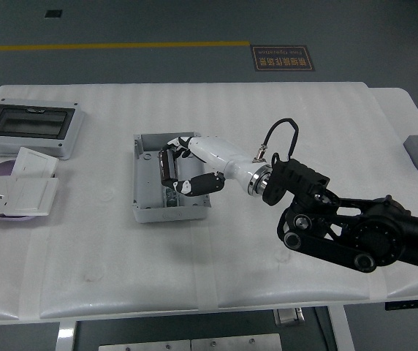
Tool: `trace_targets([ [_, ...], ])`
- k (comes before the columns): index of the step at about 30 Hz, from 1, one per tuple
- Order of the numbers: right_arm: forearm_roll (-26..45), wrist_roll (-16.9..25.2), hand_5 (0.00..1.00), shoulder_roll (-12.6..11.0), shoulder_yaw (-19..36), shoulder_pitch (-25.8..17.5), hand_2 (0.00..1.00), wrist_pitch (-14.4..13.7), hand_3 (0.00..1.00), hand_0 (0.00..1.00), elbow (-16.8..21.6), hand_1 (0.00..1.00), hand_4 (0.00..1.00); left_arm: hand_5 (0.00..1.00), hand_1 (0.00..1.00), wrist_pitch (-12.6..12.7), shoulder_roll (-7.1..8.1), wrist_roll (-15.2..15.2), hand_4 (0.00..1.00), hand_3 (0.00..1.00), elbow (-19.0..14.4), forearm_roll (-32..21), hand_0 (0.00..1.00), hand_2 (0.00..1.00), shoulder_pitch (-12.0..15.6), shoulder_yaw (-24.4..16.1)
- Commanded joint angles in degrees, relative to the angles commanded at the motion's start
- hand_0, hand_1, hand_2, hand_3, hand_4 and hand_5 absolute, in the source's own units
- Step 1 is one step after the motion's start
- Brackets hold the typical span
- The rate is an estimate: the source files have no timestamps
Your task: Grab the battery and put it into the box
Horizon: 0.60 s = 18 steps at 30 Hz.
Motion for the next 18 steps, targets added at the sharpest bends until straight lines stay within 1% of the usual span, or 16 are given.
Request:
trace_targets([
  [2, -0.3, 0.1, 0.464, 0.6, -0.3, 0.0, 0.707, -0.2, 0.731, 0.713, -1.2, 0.699, 0.677, 0.332, 0.662, 0.0, 0.00, 0.0, 0.658, 0.651, 0.0, 0.0, 0.654, 0.619, 0.0, 0.0],
  [3, -0.6, 0.1, 0.534, 0.8, -0.4, -0.1, 0.824, -0.3, 0.838, 0.828, -1.7, 0.798, 0.742, 0.332, 0.662, 0.0, 0.00, 0.0, 0.658, 0.651, 0.0, 0.0, 0.653, 0.619, 0.0, 0.0],
  [8, -1.1, 0.2, 0.534, 1.2, -0.3, -0.1, 0.824, -0.3, 0.838, 0.828, -3.5, 0.798, 0.742, 0.332, 0.662, 0.0, 0.01, 0.0, 0.658, 0.651, 0.0, 0.0, 0.653, 0.619, 0.0, 0.0],
  [9, -1.1, 0.2, 0.645, 1.3, -0.3, -0.1, 0.969, -0.3, 0.948, 0.998, -3.8, 0.947, 0.872, 0.332, 0.661, 0.0, 0.01, 0.0, 0.658, 0.651, 0.0, 0.0, 0.653, 0.619, -0.1, 0.0],
  [14, -1.1, 0.1, 0.645, 1.3, -0.7, -0.3, 0.969, 0.0, 0.948, 0.998, -4.6, 0.947, 0.872, 0.332, 0.661, 0.0, 0.00, 0.0, 0.658, 0.651, 0.0, 0.1, 0.653, 0.619, -0.1, -0.1],
  [18, -0.9, 0.1, 0.641, 0.5, -0.7, -0.4, 0.971, 0.1, 0.959, 0.998, -5.2, 0.951, 0.881, 0.332, 0.661, 0.1, 0.00, 0.0, 0.658, 0.651, -0.1, 0.3, 0.653, 0.619, -0.1, -0.3],
])
